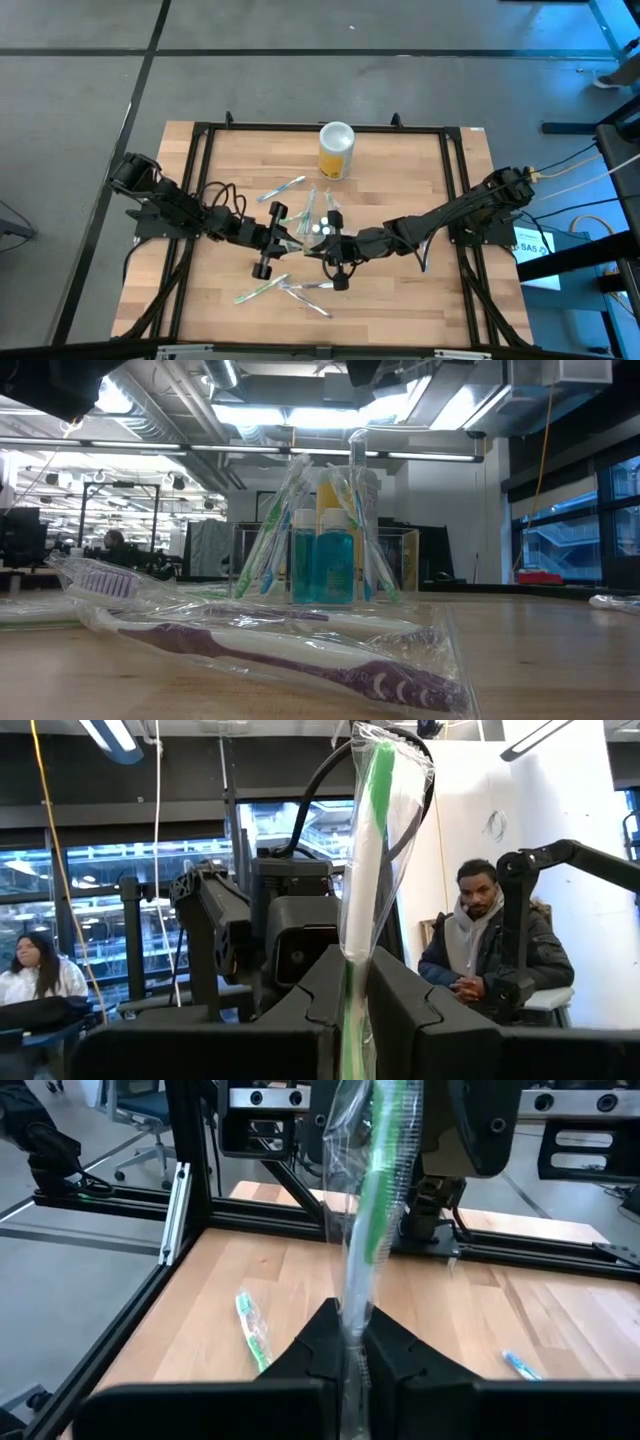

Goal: Pick & Place toothbrushing station
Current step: Put the green toothbrush into the transparent organizer

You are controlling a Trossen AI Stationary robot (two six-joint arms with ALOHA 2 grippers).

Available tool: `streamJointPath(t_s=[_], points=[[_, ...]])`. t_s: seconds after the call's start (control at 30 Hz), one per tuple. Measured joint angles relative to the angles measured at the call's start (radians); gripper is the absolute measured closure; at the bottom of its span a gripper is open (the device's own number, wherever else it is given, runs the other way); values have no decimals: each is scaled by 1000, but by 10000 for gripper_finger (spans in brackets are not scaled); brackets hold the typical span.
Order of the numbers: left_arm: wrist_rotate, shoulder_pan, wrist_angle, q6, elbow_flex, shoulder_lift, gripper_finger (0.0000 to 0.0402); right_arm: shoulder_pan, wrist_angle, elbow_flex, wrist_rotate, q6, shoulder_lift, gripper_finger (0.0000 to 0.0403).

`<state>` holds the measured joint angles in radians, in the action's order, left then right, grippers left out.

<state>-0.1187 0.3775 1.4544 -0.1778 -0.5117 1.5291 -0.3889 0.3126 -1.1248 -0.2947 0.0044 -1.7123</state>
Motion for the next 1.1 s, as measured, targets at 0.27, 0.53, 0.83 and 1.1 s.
streamJointPath(t_s=[0.27, 0.53, 0.83, 1.1], points=[[-28, 3, -67, 110, 0, -2, 310, -4, -14, 0, -19, 13, 3, 387], [-34, 15, -148, 260, 2, -43, 260, -63, -172, -3, -281, 4, 35, 387], [72, 7, -230, 492, 2, -119, 230, -145, -320, -1, -582, -168, 52, 387], [232, -35, -227, 799, 2, -126, 228, -210, -340, -1, -816, -436, 51, 387]])
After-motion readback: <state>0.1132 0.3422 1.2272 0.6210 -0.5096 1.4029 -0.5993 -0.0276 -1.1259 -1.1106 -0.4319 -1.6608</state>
